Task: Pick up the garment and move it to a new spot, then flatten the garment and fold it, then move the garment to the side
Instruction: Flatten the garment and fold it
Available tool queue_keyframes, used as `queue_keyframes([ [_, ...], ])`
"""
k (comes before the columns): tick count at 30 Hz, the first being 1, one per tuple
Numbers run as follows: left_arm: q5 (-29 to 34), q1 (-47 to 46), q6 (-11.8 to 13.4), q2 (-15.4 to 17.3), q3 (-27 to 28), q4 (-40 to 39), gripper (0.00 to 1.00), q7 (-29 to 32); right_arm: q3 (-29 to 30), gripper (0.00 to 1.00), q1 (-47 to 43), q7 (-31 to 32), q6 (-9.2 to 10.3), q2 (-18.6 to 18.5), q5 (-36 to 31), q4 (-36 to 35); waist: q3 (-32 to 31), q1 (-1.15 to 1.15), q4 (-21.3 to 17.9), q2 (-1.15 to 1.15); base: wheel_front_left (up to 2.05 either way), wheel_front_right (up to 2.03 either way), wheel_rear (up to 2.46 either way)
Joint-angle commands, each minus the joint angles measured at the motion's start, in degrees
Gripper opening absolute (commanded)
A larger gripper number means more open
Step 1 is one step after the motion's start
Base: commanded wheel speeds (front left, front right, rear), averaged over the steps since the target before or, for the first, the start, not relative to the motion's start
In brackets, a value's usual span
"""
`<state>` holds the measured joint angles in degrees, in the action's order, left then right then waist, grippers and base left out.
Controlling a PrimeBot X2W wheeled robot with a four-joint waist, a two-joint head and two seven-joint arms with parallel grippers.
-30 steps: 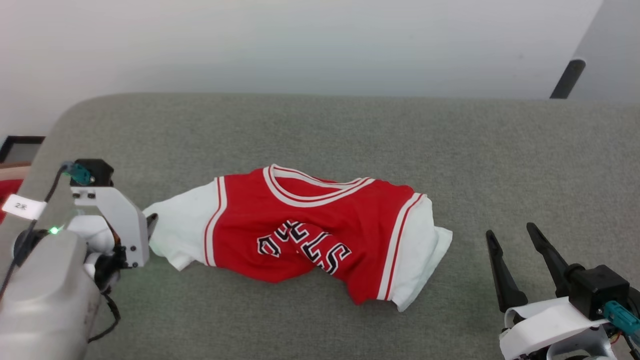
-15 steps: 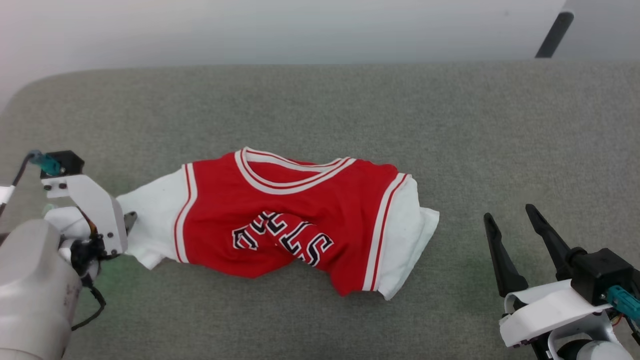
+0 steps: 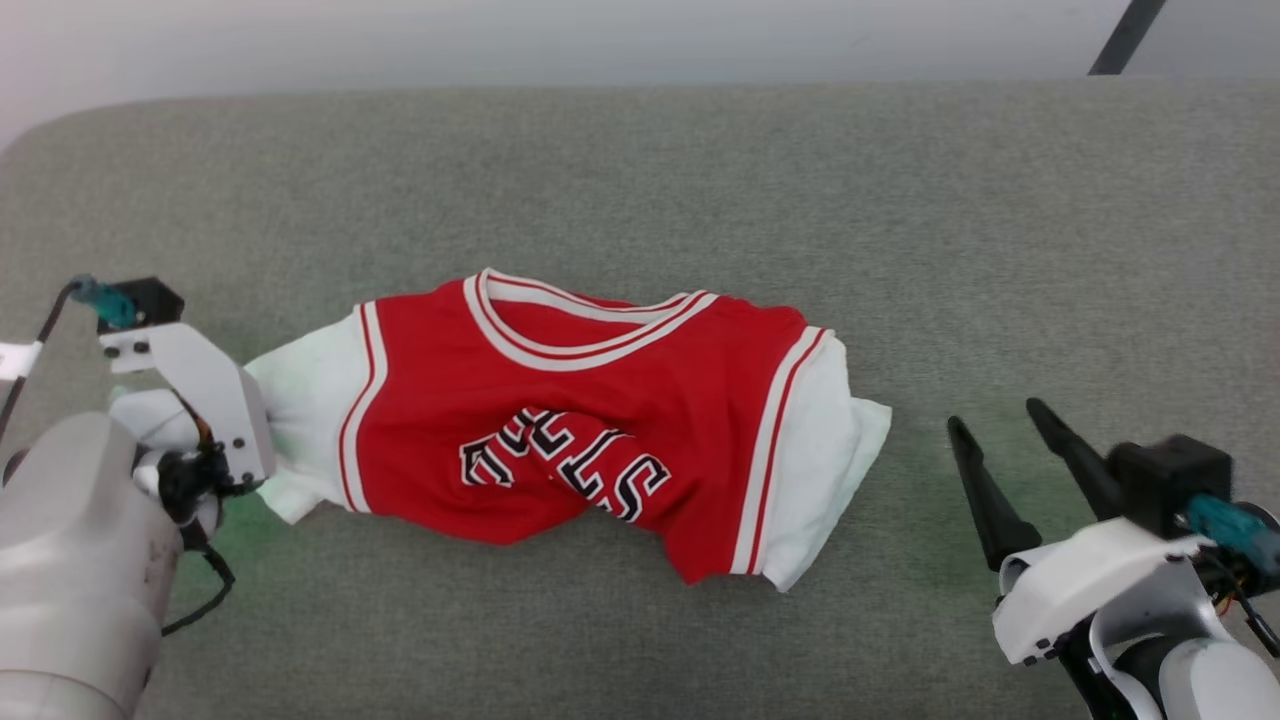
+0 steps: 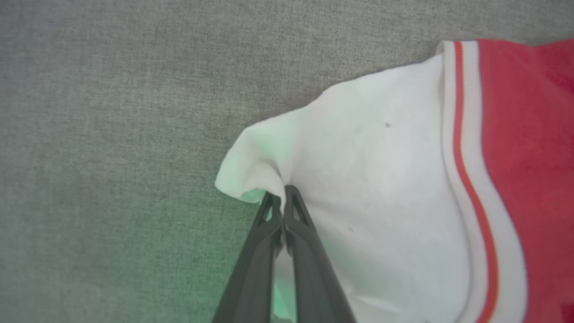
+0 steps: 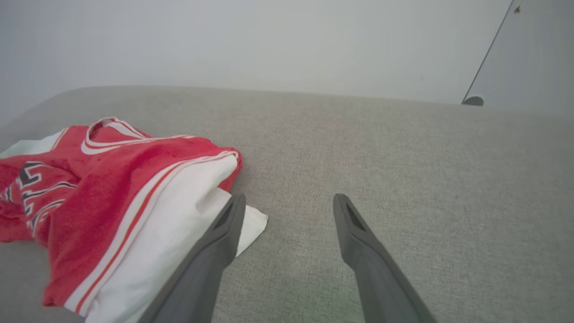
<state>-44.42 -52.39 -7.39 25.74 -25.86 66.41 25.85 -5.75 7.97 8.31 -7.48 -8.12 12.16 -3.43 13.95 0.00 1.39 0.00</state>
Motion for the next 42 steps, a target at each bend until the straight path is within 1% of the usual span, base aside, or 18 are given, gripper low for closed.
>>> queue_keyframes([
  [1,-0.45,-0.18,-0.14,-0.65,-0.44,-0.13,0.0,-0.11,-0.26,1.0,0.97,2.12,-0.03,-0.38,0.64,0.58,0.53,0.0,0.56,0.0,0.0,0.0,0.0],
  [6,-0.55,-1.67,-0.14,-1.49,-1.48,-1.14,0.0,-0.58,-1.12,1.0,3.34,10.43,-0.03,-1.38,1.91,2.44,1.83,0.0,1.88,0.0,0.0,0.0,0.0],
  [11,-0.87,-3.07,-0.14,-2.28,-2.64,-1.96,0.0,-1.14,-2.24,1.0,5.54,16.13,-0.03,-1.56,2.31,3.5,3.34,0.0,3.17,0.0,0.0,0.0,0.0],
  [18,-1.34,-4.53,-0.14,-3.45,-4.34,-2.6,0.0,-1.73,-4.34,1.0,8.32,20.99,-0.03,-1.32,1.15,5.71,4.98,0.0,4.68,0.0,0.0,0.0,0.0],
  [26,-2.37,-5.45,-0.15,-4.17,-5.8,-2.22,0.0,-2.39,-5.7,1.0,10.42,25.39,-0.03,0.2,0.08,11.56,5.65,0.0,5.79,0.0,0.0,0.0,0.0],
  [27,-2.45,-5.5,-0.15,-4.16,-5.98,-2.08,0.0,-2.47,-5.08,0.41,10.77,25.61,-0.03,0.73,0.03,12.34,5.6,0.0,5.84,0.0,0.0,0.0,0.0],
  [28,-2.48,-5.55,-0.14,-4.16,-6.18,-1.94,0.0,-2.56,-4.96,0.0,11.25,25.91,-0.03,0.73,-0.89,12.95,5.52,0.0,5.89,0.0,0.0,0.0,0.0],
  [30,-2.87,-5.55,-0.14,-4.15,-6.45,-1.61,0.0,-2.53,-5.0,0.0,11.49,27.11,-0.03,1.07,-0.88,14.14,5.21,0.0,5.91,0.0,0.0,0.0,0.0],
  [34,-3.25,-6.04,-0.14,-3.52,-6.96,-1.03,0.0,-2.49,-3.24,0.0,12.82,28.66,-0.03,1.07,-0.95,14.2,4.1,0.0,5.75,0.0,0.0,0.0,0.0],
  [40,-3.25,-8.2,-0.14,-2.86,-7.97,-0.74,0.0,-2.15,-1.6,0.0,15.94,32.24,-0.02,1.11,2.02,11.46,1.46,0.0,5.25,0.0,0.0,0.0,0.0],
  [42,-3.02,-8.86,-0.14,-2.9,-8.52,-1.0,0.0,-1.84,-1.06,0.0,17.1,33.4,-0.02,0.57,2.95,10.59,0.1,0.0,5.11,0.0,0.0,0.0,0.0],
])
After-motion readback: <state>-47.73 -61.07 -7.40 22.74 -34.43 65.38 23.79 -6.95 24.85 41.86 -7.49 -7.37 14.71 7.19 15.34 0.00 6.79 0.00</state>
